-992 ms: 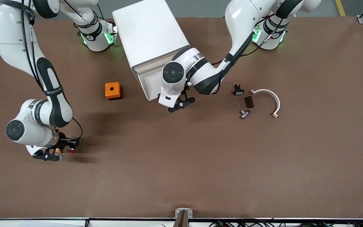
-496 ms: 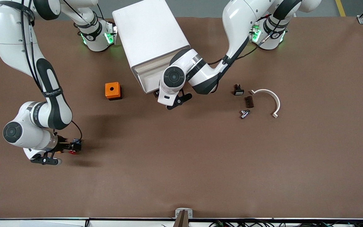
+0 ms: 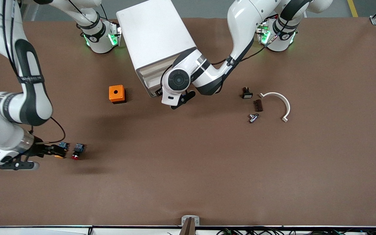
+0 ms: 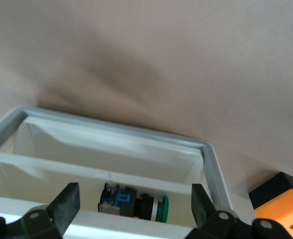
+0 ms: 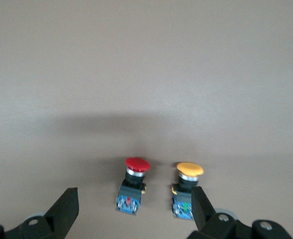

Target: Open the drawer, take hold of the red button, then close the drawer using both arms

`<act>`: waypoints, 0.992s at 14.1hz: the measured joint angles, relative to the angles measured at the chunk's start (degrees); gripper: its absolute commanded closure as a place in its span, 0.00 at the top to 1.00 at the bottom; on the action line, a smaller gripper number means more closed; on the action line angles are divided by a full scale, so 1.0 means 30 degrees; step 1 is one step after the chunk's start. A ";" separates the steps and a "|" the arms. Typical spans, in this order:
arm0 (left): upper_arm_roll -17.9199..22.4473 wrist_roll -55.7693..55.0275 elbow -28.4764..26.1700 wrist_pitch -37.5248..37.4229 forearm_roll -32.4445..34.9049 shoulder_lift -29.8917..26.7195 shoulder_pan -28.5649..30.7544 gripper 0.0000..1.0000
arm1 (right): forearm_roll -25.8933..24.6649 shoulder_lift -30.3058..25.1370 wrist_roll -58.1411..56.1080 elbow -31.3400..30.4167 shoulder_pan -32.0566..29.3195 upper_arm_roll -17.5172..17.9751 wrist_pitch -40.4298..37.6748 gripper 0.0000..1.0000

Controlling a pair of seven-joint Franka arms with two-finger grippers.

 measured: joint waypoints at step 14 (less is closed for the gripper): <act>0.0286 -0.0160 -0.0098 0.0003 -0.0528 0.0105 0.0008 0.99 | -0.1047 -0.5613 -0.0463 0.3476 -0.0313 -0.0079 -0.8772 1.00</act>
